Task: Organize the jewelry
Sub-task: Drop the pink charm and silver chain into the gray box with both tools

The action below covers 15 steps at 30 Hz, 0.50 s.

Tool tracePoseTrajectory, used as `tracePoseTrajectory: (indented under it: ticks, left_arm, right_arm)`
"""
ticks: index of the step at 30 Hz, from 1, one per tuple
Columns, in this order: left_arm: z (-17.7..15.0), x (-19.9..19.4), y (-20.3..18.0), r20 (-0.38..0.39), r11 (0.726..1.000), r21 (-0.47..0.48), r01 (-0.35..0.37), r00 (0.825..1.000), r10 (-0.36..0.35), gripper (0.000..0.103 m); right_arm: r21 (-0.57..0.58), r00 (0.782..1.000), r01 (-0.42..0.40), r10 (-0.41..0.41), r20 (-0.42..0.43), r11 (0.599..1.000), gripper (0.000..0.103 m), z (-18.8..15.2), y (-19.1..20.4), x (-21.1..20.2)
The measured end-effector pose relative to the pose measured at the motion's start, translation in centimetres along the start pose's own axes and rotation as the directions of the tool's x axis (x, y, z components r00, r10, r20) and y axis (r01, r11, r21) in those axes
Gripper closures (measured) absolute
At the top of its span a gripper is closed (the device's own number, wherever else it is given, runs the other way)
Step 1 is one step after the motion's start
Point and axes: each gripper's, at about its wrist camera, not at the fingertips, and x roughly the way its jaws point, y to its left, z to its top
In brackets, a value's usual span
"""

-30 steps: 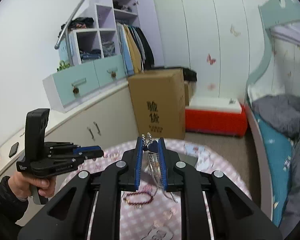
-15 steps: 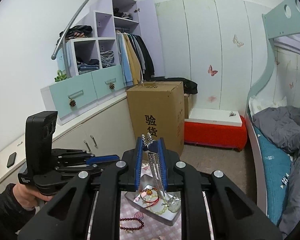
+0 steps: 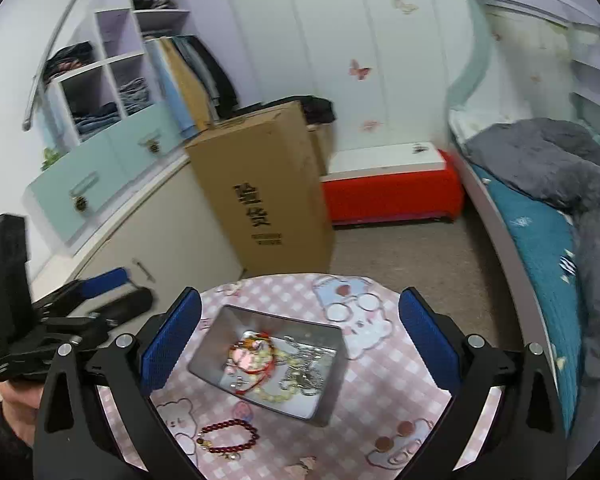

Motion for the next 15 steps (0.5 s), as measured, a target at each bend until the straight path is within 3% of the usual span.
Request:
tracePoseTrajectory:
  ticks: [15]
  left_arm:
    - [-3.0, -6.7, 0.2, 0.075, 0.997, -0.019, -0.074, 0.994, 0.075, 0.011]
  right_arm:
    - [0.018, 0.990, 0.068, -0.070, 0.123, 0.998, 0.008, -0.5, 1.0, -5.3]
